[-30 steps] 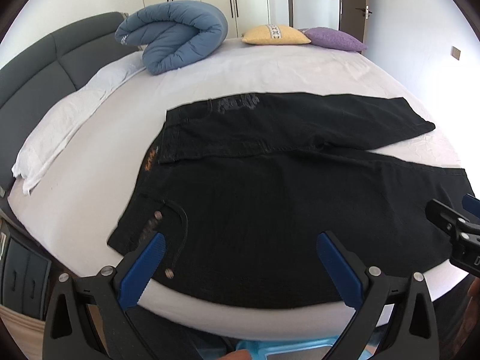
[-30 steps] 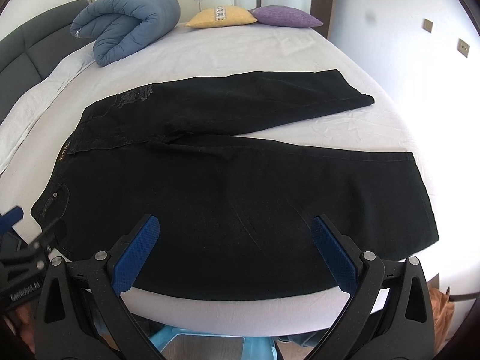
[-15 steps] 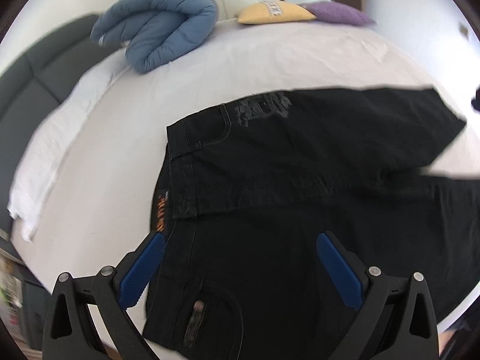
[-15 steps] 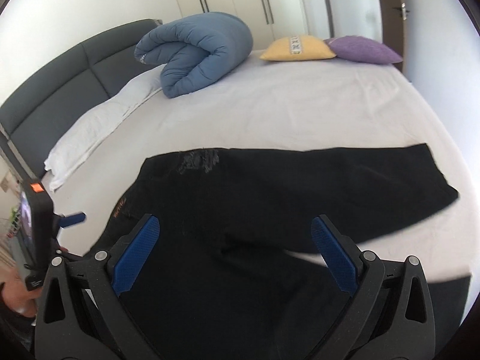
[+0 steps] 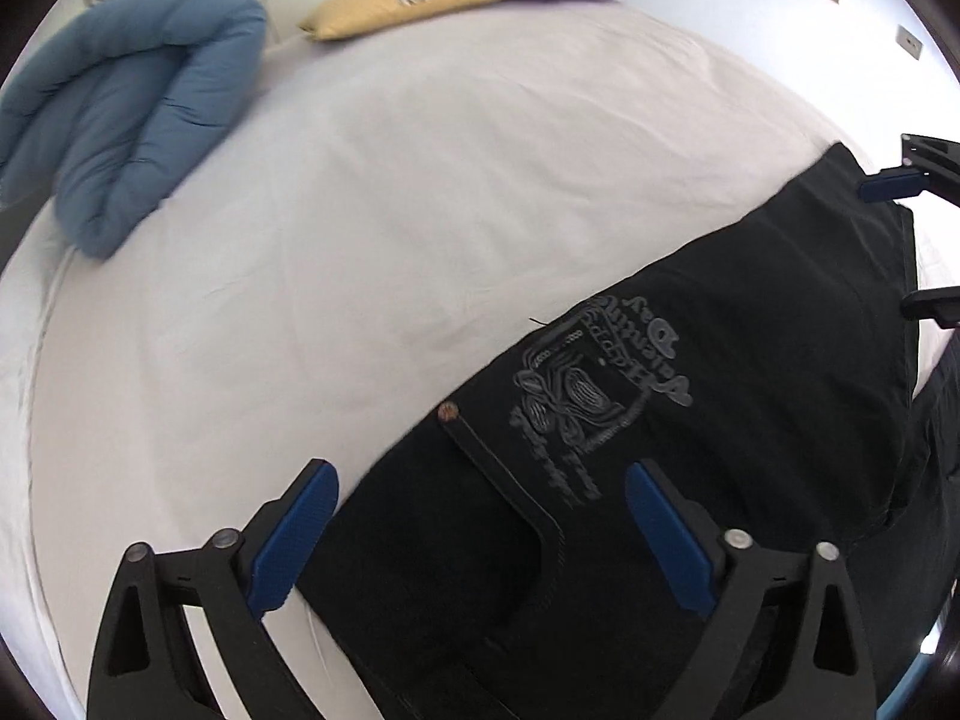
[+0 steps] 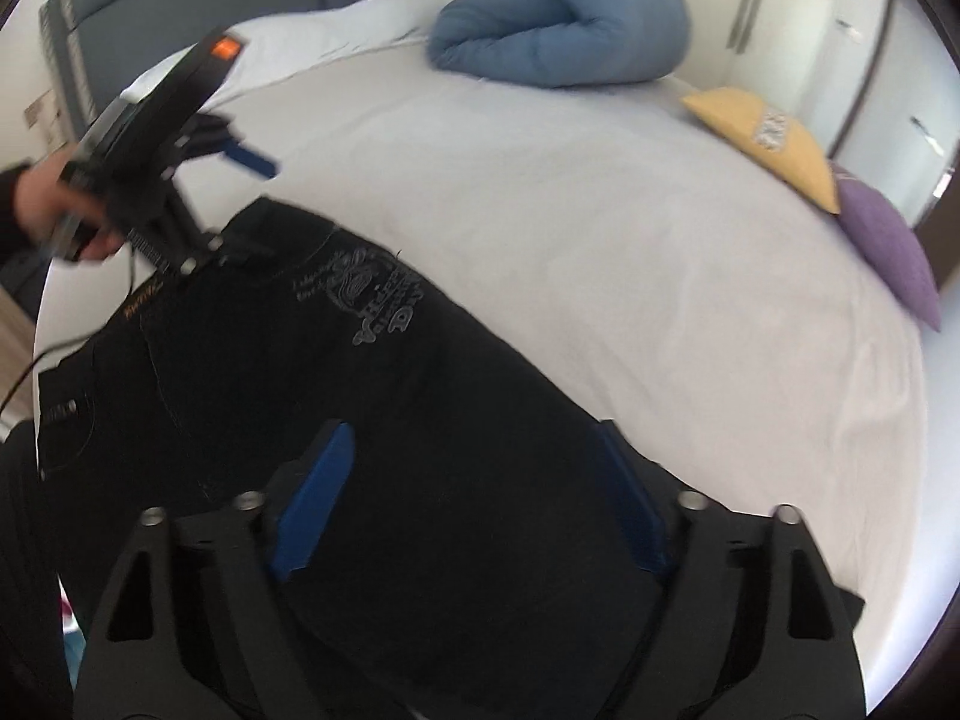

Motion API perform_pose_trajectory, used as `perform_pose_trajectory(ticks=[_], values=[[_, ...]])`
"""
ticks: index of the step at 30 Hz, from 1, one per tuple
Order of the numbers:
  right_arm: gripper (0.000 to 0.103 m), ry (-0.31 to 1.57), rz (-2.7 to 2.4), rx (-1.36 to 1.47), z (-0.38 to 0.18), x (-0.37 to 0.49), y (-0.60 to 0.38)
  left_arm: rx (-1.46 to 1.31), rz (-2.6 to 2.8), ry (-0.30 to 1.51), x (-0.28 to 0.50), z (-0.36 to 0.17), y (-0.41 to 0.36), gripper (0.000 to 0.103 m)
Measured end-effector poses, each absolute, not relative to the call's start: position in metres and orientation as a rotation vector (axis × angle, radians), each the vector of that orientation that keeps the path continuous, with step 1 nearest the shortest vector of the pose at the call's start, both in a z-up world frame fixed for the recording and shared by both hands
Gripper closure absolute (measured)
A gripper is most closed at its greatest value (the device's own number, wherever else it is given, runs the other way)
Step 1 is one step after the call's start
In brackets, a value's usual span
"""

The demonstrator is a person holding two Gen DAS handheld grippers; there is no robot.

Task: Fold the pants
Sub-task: 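Lower both grippers onto the jeans waistband and close them on it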

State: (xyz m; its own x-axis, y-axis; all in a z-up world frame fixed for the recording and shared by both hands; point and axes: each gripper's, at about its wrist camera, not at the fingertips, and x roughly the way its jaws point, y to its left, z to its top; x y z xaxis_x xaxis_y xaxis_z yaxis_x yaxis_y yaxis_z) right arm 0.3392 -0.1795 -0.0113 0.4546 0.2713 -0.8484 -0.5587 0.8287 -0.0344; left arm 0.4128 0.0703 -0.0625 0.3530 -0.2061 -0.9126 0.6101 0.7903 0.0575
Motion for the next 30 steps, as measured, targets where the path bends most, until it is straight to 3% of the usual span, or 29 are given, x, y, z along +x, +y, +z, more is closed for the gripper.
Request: perform_pose_trajectory(ticks=[3, 5, 13, 16, 19, 21, 23, 30], values=[[0.044, 0.991, 0.589, -0.356, -0.025, 0.354, -0.176, 0.480, -0.611, 1.140, 0.441, -0.082, 0.064, 0.014], [0.044, 0.989, 0.608, -0.375, -0.033, 0.369, -0.173, 0.482, -0.648, 1.204, 0.460, -0.097, 0.063, 0.028], [0.048, 1.000, 0.679, -0.362, -0.045, 0.396, -0.169, 0.396, -0.722, 1.315, 0.508, -0.119, 0.077, 0.030], [0.048, 1.017, 0.686, -0.370, -0.051, 0.408, -0.165, 0.487, -0.730, 1.317, 0.510, -0.123, 0.072, 0.030], [0.058, 1.048, 0.700, -0.345, -0.056, 0.421, -0.164, 0.486, -0.718, 1.337, 0.516, -0.126, 0.070, 0.032], [0.067, 1.059, 0.707, -0.358, -0.060, 0.426, -0.159, 0.476, -0.722, 1.350, 0.520, -0.127, 0.069, 0.043], [0.069, 1.067, 0.709, -0.388, -0.059, 0.429, -0.156, 0.447, -0.763, 1.364, 0.516, -0.124, 0.070, 0.084], [0.069, 1.079, 0.723, -0.398, -0.060, 0.442, -0.147, 0.552, -0.731, 1.215, 0.500, -0.098, 0.069, 0.090]])
